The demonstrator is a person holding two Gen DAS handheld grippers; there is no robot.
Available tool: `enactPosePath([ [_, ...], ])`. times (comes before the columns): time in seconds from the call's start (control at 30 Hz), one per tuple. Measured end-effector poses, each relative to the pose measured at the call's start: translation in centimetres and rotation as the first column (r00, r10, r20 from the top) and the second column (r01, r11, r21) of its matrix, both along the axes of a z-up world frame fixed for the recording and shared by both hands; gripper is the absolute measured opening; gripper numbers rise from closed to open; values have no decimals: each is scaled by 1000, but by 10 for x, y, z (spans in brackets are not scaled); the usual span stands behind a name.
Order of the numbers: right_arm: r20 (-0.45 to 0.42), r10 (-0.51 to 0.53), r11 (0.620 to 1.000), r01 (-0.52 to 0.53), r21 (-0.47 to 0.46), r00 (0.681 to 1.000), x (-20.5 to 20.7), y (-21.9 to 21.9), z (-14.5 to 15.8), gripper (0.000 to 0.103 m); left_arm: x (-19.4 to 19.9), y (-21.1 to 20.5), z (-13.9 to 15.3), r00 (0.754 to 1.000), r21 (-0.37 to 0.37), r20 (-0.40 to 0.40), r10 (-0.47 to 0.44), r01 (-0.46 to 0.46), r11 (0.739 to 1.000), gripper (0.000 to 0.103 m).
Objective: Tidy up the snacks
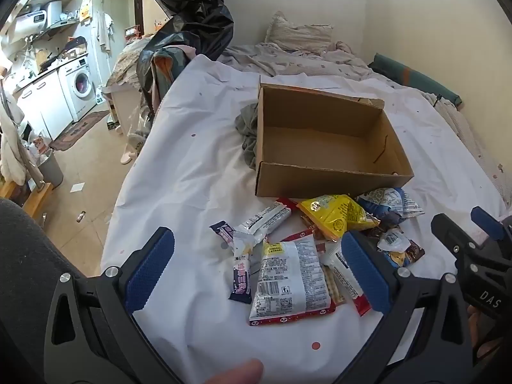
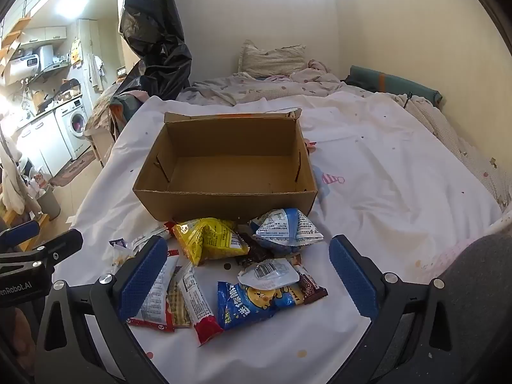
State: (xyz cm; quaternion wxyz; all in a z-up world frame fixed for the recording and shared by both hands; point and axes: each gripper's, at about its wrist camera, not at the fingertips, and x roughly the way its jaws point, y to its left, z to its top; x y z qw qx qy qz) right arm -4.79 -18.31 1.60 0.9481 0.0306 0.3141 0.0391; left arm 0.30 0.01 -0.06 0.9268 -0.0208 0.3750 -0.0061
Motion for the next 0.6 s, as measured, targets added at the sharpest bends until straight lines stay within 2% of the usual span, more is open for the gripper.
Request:
enactPosePath([
  [0.2, -1, 1, 1000, -1, -1, 1000, 0, 1, -1, 103, 6, 4, -4, 1000, -35, -14, -13, 12, 999, 103],
  [0.23, 0, 0, 1000, 0, 0, 1000, 0, 1, -1, 103, -1, -1, 1, 1000, -5, 8, 9, -9, 1000, 103],
  [0.6, -6, -1, 1000, 1, -3, 1000, 1, 0, -1, 103, -1, 2, -2, 1000, -8, 10, 13, -13, 1000, 103],
])
